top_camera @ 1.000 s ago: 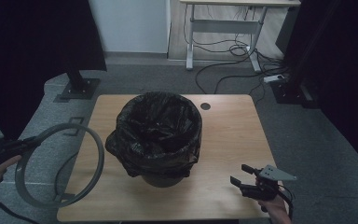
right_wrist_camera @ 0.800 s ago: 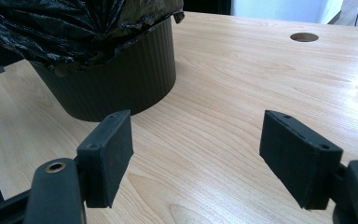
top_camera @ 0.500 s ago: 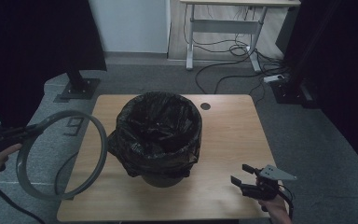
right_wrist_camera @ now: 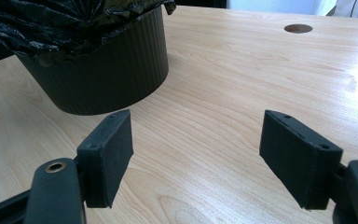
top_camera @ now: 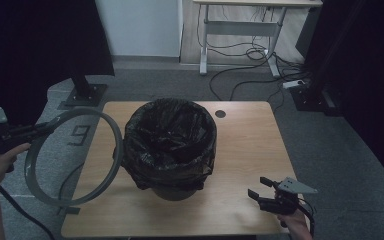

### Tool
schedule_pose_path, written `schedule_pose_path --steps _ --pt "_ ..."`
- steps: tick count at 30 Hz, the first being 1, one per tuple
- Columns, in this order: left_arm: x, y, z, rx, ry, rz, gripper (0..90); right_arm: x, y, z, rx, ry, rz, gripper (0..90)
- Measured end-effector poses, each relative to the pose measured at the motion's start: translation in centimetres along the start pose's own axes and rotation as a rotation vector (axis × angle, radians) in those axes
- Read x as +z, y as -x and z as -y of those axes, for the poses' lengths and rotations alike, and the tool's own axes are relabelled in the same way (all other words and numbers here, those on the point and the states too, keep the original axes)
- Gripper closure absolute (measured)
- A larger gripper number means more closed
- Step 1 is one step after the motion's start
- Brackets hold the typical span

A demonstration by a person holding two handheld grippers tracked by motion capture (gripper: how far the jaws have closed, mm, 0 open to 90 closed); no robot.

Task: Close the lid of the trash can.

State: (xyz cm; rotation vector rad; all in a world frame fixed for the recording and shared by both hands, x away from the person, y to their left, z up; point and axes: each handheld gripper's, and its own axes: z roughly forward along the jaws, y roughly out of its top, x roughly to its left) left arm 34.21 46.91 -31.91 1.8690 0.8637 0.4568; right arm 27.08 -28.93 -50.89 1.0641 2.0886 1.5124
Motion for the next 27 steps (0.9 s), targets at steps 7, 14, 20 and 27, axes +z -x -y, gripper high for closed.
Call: schedule_pose_path --steps 7,14,20,27 --pt "1.3 0.6 -1.8 0.013 0.014 0.033 78.9 0.3 0.0 -0.1 -0.004 -0.006 0.005 25.0" --pt "3.1 1.4 -3.8 0.028 0.006 0.060 78.9 0.4 0.0 0.0 -0.002 -0.007 0.005 25.0" --pt "4.7 2.4 -5.4 0.054 -0.002 0.082 78.9 0.2 0.2 -0.1 0.004 0.004 0.011 25.0" --pt "6.3 3.2 -7.0 0.073 -0.015 0.099 78.9 0.2 0.2 0.0 0.002 0.000 0.012 25.0"
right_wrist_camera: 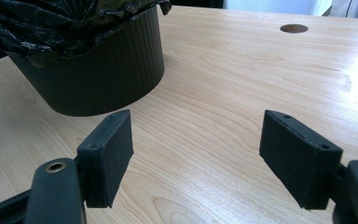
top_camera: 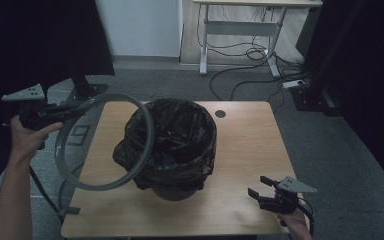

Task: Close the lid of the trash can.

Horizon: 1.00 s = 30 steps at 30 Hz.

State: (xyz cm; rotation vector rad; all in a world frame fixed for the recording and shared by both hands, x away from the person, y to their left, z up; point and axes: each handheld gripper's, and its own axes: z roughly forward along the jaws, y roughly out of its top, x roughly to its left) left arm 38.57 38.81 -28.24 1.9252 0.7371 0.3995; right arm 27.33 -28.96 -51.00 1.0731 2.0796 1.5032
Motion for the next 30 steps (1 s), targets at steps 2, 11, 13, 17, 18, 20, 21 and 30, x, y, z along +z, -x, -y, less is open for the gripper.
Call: schedule_pose_path --steps 2,11,13,17,18,20,21,30 --pt "0.4 0.2 -0.5 0.003 -0.002 0.004 78.9 0.0 0.0 0.0 0.001 0.003 0.001 25.0" --pt "1.9 0.7 -1.9 0.004 -0.016 0.016 78.9 0.0 0.1 0.0 0.001 0.003 0.002 25.1" --pt "2.1 0.9 -2.1 0.009 -0.018 0.019 78.9 0.1 0.1 0.0 0.000 0.001 0.002 25.0" --pt "2.5 1.1 -2.5 0.014 -0.021 0.028 78.9 0.1 0.1 0.0 -0.001 0.001 0.006 25.0" --pt "2.6 1.2 -2.7 0.017 -0.023 0.030 78.9 0.1 0.0 0.0 -0.001 0.001 0.006 25.0" --pt "2.8 1.3 -2.9 0.020 -0.024 0.034 78.9 0.1 0.0 0.0 0.000 0.002 0.005 25.0" --pt "2.8 1.4 -3.1 0.024 -0.023 0.037 78.9 0.1 0.0 0.0 0.000 0.001 0.004 25.1" --pt "3.8 2.1 -5.0 0.045 -0.034 0.050 78.8 0.1 0.1 0.0 -0.001 0.003 0.005 25.1"
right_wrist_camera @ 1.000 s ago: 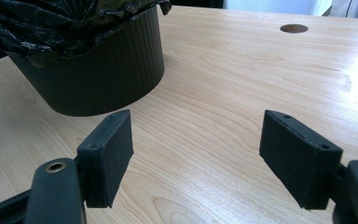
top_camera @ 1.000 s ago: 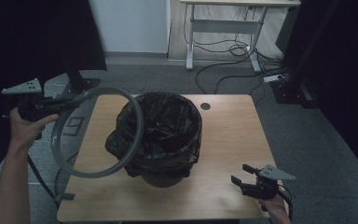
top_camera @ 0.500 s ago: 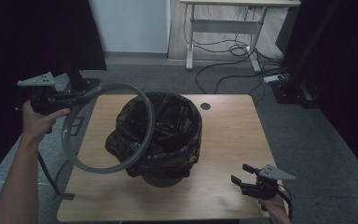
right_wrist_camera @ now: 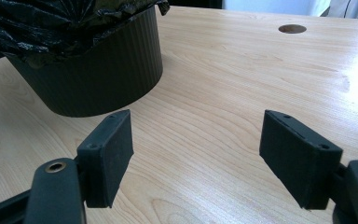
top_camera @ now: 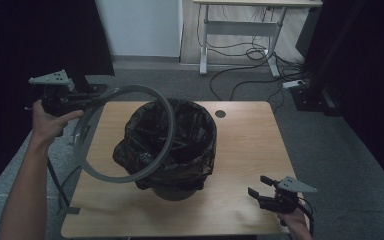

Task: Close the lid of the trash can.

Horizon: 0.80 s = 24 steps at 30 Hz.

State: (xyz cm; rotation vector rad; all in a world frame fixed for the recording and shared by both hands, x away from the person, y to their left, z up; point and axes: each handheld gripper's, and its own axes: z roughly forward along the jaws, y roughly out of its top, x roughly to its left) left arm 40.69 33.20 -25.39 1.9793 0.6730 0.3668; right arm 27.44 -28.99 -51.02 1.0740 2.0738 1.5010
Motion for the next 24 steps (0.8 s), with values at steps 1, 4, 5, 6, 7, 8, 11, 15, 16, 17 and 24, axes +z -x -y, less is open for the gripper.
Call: schedule_pose_path --steps 1,4,5,6,7,8,11,15,16,17,24 --pt "0.2 0.0 -0.2 0.000 -0.002 0.003 78.8 0.0 0.0 0.0 0.000 0.000 -0.001 25.0" --pt "0.7 0.1 -0.8 0.002 -0.009 0.005 78.8 0.0 0.1 0.0 0.000 -0.002 -0.003 25.0" --pt "0.8 0.2 -1.0 0.005 -0.013 0.006 78.8 0.0 0.1 0.0 0.000 -0.003 -0.004 25.0" --pt "1.0 0.2 -1.1 0.005 -0.014 0.007 78.9 0.0 0.1 0.0 -0.002 -0.007 -0.004 25.0" --pt "1.3 0.3 -1.4 0.007 -0.015 0.011 78.8 0.0 0.1 0.1 -0.003 -0.007 -0.003 25.0" --pt "1.4 0.4 -1.5 0.007 -0.017 0.013 78.8 0.0 0.1 0.1 -0.002 -0.007 -0.004 25.0" --pt "2.2 0.3 -2.1 -0.002 -0.025 0.017 78.8 -0.1 0.1 0.1 -0.001 -0.007 -0.002 25.0" --pt "3.5 0.4 -2.8 0.002 -0.047 0.024 78.8 -0.2 0.2 0.1 0.000 -0.004 0.001 25.0" --pt "4.0 0.5 -3.1 0.003 -0.055 0.026 78.8 -0.2 0.2 0.1 0.001 -0.005 0.002 25.0" --pt "4.2 0.6 -3.2 0.005 -0.061 0.028 78.8 -0.2 0.2 0.2 0.001 -0.007 0.002 25.0" --pt "6.6 0.6 -4.0 0.002 -0.102 0.044 78.8 -0.3 0.3 0.2 0.001 -0.005 0.003 25.1"
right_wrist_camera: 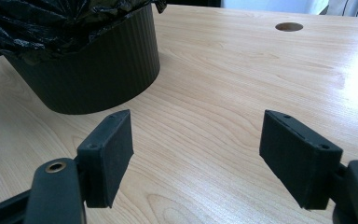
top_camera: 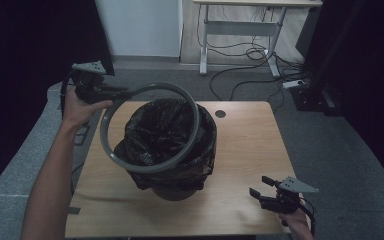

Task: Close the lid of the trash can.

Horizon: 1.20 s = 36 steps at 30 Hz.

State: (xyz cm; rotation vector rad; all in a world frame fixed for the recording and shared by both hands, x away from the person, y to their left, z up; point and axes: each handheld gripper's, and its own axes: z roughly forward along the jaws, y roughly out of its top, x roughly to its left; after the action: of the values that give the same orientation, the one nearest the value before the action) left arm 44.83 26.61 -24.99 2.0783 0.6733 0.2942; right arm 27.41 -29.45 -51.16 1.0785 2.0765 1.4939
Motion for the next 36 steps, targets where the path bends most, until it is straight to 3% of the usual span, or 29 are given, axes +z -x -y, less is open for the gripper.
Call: schedule_pose_path --steps 16,30,36 --pt "4.1 0.5 -2.5 0.018 -0.115 0.025 78.6 0.1 0.2 0.3 0.008 -0.005 0.008 25.0" --pt "6.6 0.2 -2.7 0.023 -0.185 0.035 78.4 0.1 0.4 0.5 0.012 -0.007 0.012 25.0" --pt "6.8 0.1 -2.3 0.021 -0.205 0.021 78.2 0.0 0.5 0.5 0.014 -0.003 0.015 25.1"
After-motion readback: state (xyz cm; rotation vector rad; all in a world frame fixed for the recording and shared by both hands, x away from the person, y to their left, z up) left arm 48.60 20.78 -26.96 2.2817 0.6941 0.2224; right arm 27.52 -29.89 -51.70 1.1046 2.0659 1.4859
